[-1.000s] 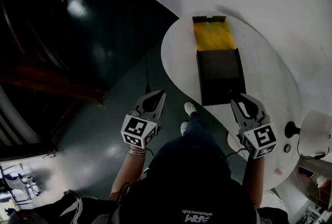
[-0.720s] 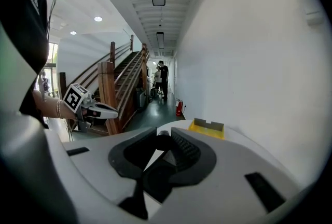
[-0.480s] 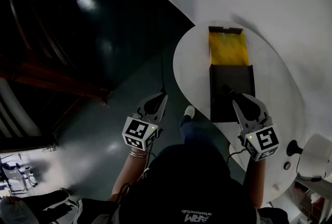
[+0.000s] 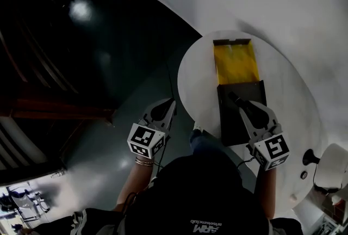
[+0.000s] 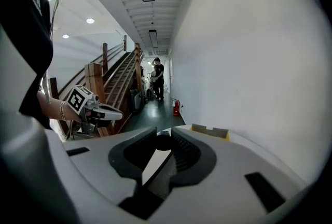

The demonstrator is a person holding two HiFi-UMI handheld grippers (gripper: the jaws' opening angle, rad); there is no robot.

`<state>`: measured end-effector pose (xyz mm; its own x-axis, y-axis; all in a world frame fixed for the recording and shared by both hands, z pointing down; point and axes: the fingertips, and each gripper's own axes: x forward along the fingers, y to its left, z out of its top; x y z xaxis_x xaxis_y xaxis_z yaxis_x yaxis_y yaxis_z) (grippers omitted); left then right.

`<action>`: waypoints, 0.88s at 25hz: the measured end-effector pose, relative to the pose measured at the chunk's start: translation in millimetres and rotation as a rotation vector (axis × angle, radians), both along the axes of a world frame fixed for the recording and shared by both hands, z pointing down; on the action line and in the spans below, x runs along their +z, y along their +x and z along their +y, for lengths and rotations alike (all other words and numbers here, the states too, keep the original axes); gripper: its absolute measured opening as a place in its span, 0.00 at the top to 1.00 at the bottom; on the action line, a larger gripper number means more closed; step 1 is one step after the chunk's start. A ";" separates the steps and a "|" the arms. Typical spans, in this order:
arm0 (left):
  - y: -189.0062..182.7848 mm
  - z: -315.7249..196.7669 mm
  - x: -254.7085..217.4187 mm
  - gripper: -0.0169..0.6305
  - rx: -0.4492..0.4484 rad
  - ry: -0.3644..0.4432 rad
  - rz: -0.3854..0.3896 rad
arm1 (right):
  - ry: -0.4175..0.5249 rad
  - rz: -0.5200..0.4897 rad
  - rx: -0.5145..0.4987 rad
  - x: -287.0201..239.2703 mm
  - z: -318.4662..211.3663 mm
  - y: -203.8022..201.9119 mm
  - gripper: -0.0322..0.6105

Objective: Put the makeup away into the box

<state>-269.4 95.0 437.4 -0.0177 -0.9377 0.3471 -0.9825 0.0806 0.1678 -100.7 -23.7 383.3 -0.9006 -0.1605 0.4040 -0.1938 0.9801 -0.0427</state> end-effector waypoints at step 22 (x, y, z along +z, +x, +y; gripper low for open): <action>-29.3 -60.4 6.4 0.95 0.082 -0.058 -0.020 | -0.129 -0.065 0.086 6.2 -43.5 -23.8 0.80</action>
